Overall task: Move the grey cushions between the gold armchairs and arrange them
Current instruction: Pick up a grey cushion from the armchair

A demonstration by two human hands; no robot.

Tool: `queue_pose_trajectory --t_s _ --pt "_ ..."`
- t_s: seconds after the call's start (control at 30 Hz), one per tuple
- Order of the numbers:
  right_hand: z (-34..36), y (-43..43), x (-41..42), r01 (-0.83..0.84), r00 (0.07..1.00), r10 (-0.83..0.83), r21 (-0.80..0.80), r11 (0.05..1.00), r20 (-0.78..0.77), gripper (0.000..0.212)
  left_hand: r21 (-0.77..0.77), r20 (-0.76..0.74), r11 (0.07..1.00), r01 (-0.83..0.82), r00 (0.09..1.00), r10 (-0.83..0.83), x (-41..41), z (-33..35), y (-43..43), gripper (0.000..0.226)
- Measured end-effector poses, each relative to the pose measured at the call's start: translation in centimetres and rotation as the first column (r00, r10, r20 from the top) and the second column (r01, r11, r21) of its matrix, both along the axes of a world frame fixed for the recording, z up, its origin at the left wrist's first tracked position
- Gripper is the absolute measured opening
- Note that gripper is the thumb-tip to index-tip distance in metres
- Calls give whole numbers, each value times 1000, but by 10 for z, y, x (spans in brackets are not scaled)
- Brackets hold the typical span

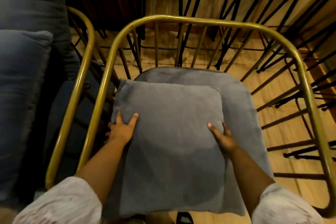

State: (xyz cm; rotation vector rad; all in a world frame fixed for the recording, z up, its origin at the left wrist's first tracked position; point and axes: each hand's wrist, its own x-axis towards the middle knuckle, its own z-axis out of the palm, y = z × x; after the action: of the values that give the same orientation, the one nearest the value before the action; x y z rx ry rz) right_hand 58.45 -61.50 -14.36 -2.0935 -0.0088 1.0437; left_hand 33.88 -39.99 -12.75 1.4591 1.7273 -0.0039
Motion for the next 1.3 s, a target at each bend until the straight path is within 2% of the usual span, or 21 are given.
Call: queue_pose_trajectory --t_s 0.17,0.37,0.5,0.67,0.77,0.9,1.03,1.17,1.3 --pt "5 -9 3 83 996 -81 79 993 -28 86 -8 46 1000 18 999 -18 1 7 -3 90" --pt "44 -18 6 70 997 -68 154 986 -23 80 7 151 1000 19 988 -20 11 33 -15 88" --pt "68 -40 22 119 991 -125 136 984 40 87 -59 326 998 21 945 0 33 40 -41 85" --pt "73 -70 44 62 994 -69 92 994 83 92 -148 416 981 127 908 -55 57 31 -60 81" --pt "68 -76 46 -38 997 34 55 998 73 93 -180 410 969 169 908 -82 53 24 -63 79" --pt "62 -82 48 -115 990 109 64 991 86 88 -182 345 981 67 939 0 32 12 -62 88" --pt "52 -89 48 -117 992 117 1 993 41 86 -262 267 965 19 962 53 22 0 -78 100" --pt "50 -91 45 -124 990 124 3 992 71 81 -242 303 970 18 951 58 25 3 -86 93" --pt "62 -91 41 -115 993 116 -24 993 34 80 -223 311 974 28 950 44 24 13 -83 91"
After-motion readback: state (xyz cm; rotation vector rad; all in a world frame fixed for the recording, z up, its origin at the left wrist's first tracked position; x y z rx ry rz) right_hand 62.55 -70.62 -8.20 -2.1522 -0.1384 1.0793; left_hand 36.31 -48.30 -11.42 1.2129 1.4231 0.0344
